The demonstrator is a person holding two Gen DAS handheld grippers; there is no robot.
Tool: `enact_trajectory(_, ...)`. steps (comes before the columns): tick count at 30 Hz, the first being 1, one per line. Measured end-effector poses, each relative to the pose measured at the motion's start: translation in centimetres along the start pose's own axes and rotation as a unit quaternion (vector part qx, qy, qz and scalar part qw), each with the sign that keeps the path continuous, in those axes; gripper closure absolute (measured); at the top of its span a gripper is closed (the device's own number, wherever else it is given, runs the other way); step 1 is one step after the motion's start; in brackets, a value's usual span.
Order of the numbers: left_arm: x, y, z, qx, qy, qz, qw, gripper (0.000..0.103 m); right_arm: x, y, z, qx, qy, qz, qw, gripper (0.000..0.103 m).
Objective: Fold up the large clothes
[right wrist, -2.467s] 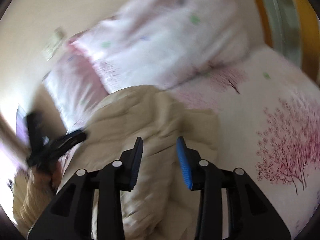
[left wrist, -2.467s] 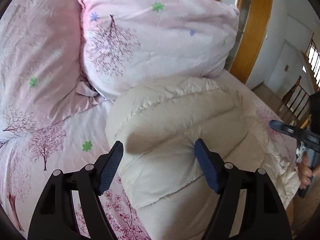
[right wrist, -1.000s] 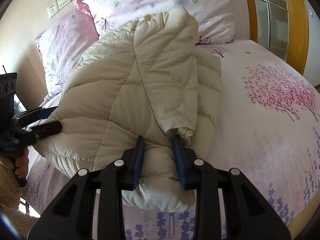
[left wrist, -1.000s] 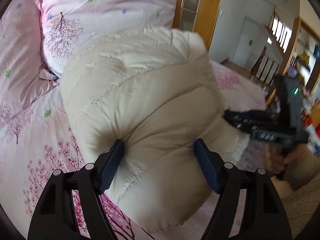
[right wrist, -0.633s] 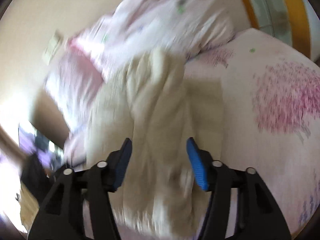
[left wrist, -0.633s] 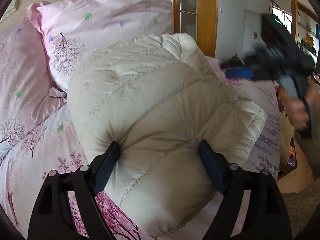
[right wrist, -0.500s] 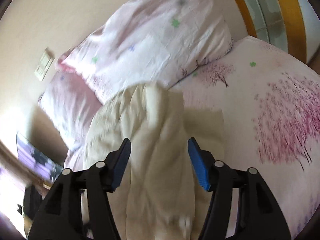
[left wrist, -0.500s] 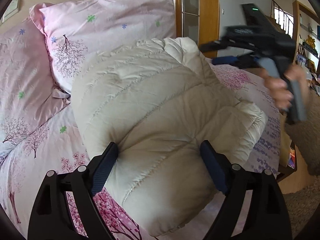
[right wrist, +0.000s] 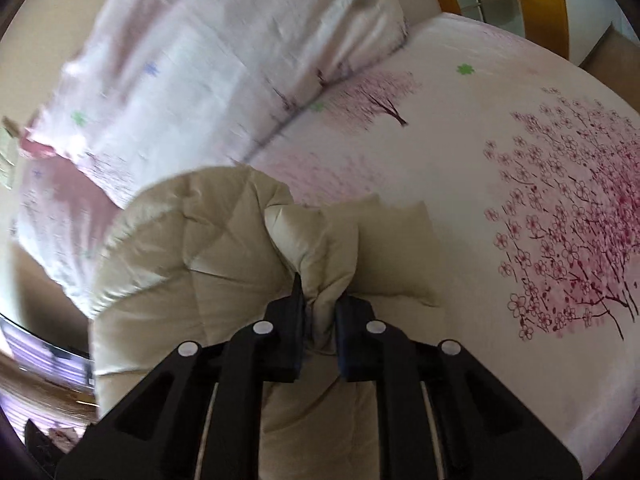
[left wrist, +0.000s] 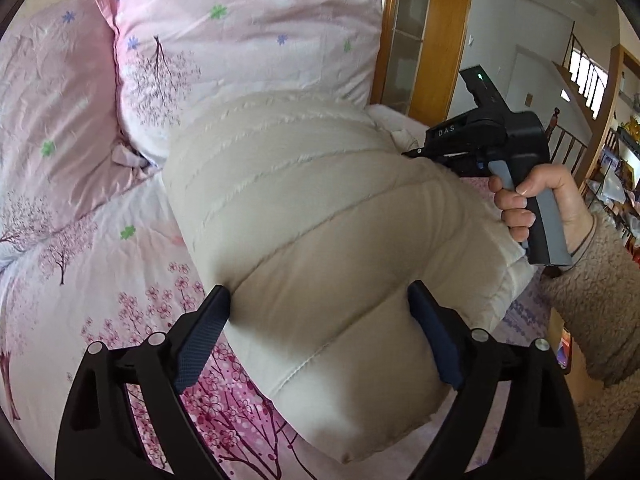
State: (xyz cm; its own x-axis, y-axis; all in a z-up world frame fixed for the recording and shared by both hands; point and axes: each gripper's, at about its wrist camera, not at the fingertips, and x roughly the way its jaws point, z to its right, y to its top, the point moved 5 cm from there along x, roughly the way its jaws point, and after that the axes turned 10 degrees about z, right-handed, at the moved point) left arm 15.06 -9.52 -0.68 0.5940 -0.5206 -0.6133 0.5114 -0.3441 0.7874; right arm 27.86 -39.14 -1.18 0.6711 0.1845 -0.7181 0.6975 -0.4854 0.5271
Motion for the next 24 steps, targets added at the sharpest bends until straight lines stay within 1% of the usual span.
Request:
enact_trajectory(3,1.0,-0.3,-0.4,-0.019,0.000,-0.014,0.9997,0.010,0.6,-0.4,0.2,-0.006,-0.016,-0.005,1.000,0.086)
enact_trajectory(5,1.3,-0.5,-0.6,-0.027,0.001,-0.018,0.9995,0.008,0.9,-0.5,0.6,0.001,-0.014,-0.009,1.000,0.083)
enact_trajectory(7,1.4,-0.4,-0.5,-0.027,0.007,-0.017,0.9995,0.008,0.9,-0.4,1.0,0.007,-0.009,-0.014,1.000,0.077)
enact_trajectory(8,1.4,-0.4,-0.5,-0.025,0.010,-0.017,0.9995,0.007,0.6,-0.3,1.1,0.002,-0.009,-0.011,1.000,0.071)
enact_trajectory(9,1.3,-0.4,-0.5,-0.024,0.013,-0.017,0.9995,0.007,0.0,-0.2,1.2,-0.009,-0.016,-0.004,1.000,0.062)
enact_trajectory(10,1.2,-0.4,-0.5,-0.023,0.016,-0.016,0.9995,0.007,-0.7,-0.1,1.4,-0.015,-0.021,0.005,1.000,0.059)
enact_trajectory(11,1.1,-0.4,-0.5,-0.023,0.017,-0.016,0.9995,0.006,-1.8,0.0,1.5,-0.022,-0.025,0.021,0.999,0.058)
enact_trajectory(13,0.9,-0.3,-0.5,-0.023,0.022,-0.016,0.9994,0.006,-3.9,0.3,1.4,-0.030,-0.018,0.055,0.998,0.058)
enact_trajectory(15,0.8,-0.3,-0.4,-0.022,0.026,-0.015,0.9993,0.006,-6.7,-0.2,0.2,-0.053,0.007,0.091,0.994,0.058)
enact_trajectory(17,0.5,-0.3,-0.2,-0.018,0.030,-0.013,0.9993,0.006,-9.1,-1.3,-1.7,-0.086,0.048,0.109,0.989,0.058)
enact_trajectory(18,0.4,-0.3,-0.1,-0.016,0.033,-0.012,0.9992,0.006,-9.9,-2.1,-2.5,-0.105,0.065,0.111,0.986,0.058)
enact_trajectory(21,0.4,-0.2,0.0,-0.014,0.036,-0.012,0.9992,0.006,-11.1,-4.5,-4.2,-0.147,0.093,0.098,0.980,0.058)
enact_trajectory(24,0.3,-0.2,-0.1,-0.016,0.038,-0.012,0.9991,0.006,-10.4,-6.3,-4.8,-0.163,0.093,0.070,0.980,0.058)
